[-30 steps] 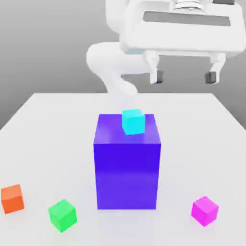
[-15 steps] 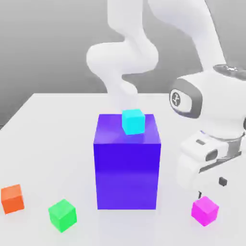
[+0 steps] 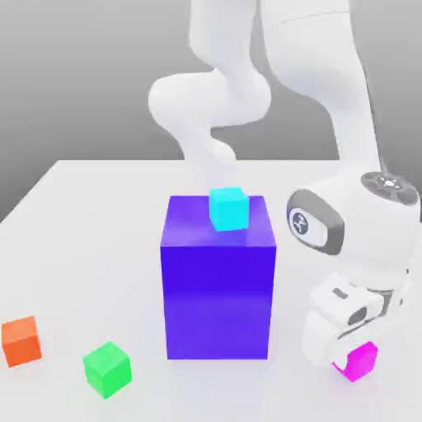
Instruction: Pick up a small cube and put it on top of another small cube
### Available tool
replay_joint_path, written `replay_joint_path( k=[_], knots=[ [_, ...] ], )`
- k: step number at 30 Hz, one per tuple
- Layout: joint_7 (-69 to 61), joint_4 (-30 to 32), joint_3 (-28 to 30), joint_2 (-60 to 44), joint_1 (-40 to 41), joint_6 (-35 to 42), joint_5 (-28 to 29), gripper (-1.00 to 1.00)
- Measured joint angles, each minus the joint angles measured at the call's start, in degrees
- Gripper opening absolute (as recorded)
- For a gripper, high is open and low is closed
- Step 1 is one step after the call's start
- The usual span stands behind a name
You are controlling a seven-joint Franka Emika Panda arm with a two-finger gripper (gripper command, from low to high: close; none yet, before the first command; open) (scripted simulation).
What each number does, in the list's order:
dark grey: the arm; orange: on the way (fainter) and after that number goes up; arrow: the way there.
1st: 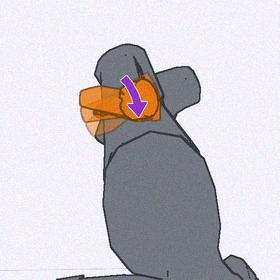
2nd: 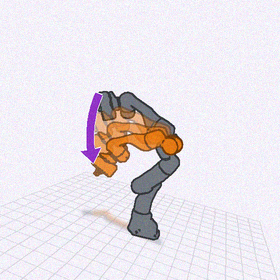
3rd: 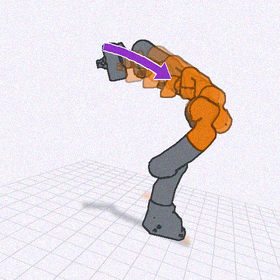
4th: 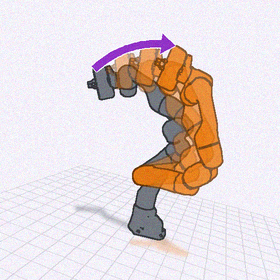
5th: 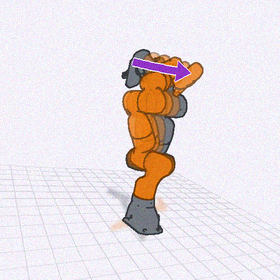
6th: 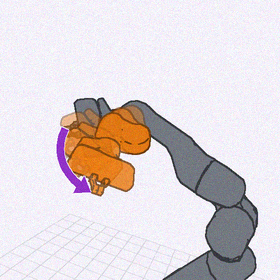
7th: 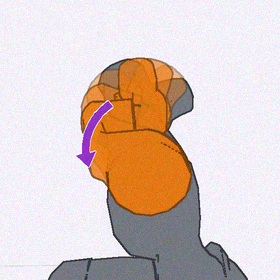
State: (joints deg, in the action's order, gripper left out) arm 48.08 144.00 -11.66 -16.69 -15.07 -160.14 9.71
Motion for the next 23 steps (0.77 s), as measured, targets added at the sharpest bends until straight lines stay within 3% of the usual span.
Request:
replay_joint_path(
  k=[2, 14, 19, 20, 23],
  knots=[
    [-1.3, 0.7, 0.1, 3.4, 1.8, 2.6, -2.0, -1.00],
    [-4.0, 3.4, 17.4, 12.1, 24.1, 8.2, -9.5, -1.00],
    [-6.5, 2.7, 18.2, 4.3, 28.2, 1.2, -13.7, -1.00],
    [-6.8, 2.6, 18.0, 3.2, 28.4, 0.2, -14.1, 1.00],
    [-6.8, 2.6, 18.0, 3.2, 28.4, 0.2, -14.1, 1.00]
  ],
)
